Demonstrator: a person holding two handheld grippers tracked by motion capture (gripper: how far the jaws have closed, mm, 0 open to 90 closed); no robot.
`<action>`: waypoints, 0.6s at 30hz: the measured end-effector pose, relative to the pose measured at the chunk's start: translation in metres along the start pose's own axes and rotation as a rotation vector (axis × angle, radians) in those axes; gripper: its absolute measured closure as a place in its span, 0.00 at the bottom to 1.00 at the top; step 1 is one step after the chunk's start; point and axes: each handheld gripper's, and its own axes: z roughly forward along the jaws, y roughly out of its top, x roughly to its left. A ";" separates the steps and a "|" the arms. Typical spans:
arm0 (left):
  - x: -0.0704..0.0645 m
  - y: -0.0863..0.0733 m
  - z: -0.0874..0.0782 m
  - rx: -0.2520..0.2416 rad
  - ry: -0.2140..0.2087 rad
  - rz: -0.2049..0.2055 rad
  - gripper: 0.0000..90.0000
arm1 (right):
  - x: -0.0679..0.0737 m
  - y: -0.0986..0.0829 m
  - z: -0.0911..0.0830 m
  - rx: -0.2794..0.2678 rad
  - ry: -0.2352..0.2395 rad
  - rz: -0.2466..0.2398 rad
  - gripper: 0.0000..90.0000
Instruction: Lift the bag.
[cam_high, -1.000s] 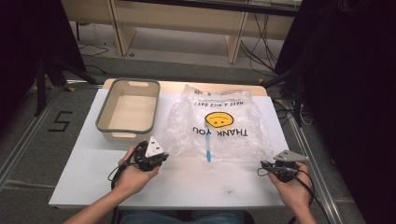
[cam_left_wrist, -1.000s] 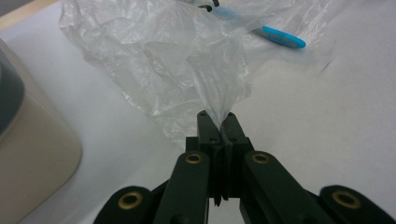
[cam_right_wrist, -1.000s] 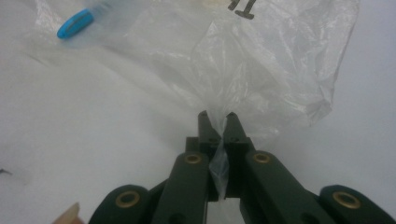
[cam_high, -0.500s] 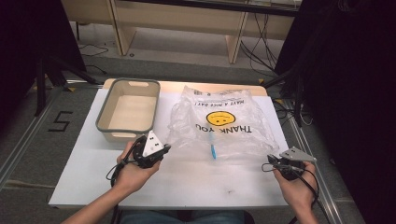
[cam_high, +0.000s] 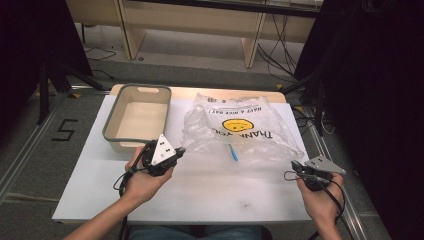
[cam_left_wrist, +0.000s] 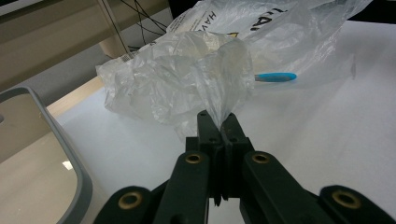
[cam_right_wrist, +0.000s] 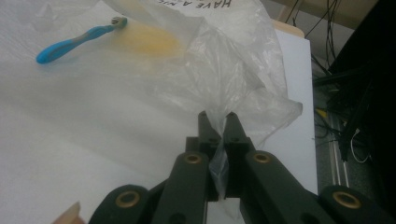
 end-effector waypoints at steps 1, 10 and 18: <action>0.000 0.001 0.000 -0.006 0.001 -0.001 0.99 | -0.001 0.000 0.000 -0.005 -0.005 0.003 1.00; -0.002 0.011 -0.003 -0.036 0.001 0.004 0.99 | -0.005 0.002 -0.004 -0.029 -0.041 0.023 1.00; -0.001 0.018 -0.007 -0.057 0.006 0.005 0.99 | -0.008 0.005 -0.009 -0.063 -0.069 0.035 1.00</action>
